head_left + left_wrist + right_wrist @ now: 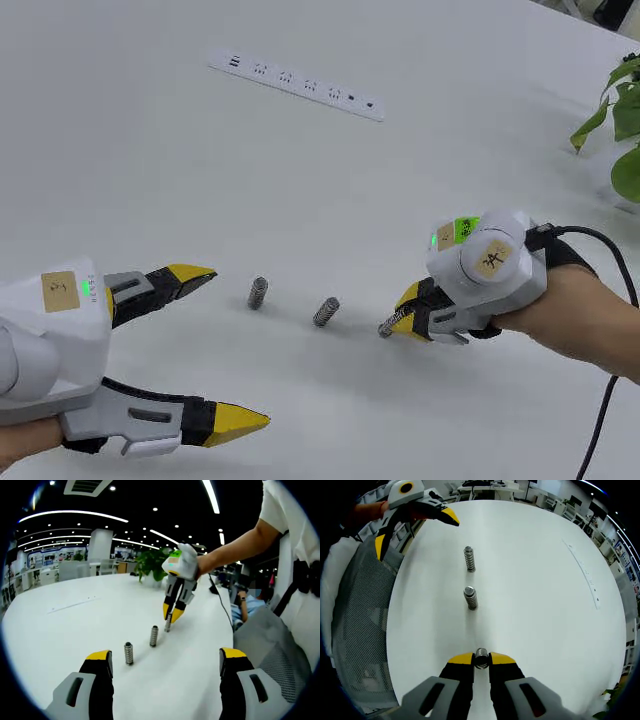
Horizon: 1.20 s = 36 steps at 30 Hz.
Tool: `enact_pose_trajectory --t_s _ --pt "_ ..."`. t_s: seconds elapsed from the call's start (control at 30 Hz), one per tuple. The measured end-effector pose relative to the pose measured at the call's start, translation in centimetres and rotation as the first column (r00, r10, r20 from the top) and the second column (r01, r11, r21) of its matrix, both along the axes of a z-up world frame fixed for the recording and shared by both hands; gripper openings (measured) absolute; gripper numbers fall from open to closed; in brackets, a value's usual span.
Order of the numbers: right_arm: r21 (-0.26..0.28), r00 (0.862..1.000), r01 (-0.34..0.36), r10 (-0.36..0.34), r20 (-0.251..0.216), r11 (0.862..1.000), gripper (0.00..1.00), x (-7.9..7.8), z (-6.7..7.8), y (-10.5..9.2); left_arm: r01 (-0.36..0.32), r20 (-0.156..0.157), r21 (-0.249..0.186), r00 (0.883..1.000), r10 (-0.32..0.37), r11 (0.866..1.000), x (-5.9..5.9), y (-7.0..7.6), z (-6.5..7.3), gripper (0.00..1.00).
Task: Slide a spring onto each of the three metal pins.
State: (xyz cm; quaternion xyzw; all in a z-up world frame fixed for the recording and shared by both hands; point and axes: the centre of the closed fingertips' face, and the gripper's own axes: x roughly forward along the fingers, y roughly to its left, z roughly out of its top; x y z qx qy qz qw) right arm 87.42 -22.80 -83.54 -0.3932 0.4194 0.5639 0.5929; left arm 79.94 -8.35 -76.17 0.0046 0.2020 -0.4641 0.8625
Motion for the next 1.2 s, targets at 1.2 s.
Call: enact_pose_trajectory --t_s 1.2 --pt "0.113 0.988 0.143 -0.148 0.037 0.983 0.30 -0.1 1.3 -1.7 0.036 0.003 0.078 0.999 -0.036 0.996 -0.8 0.5 -0.1 0.95"
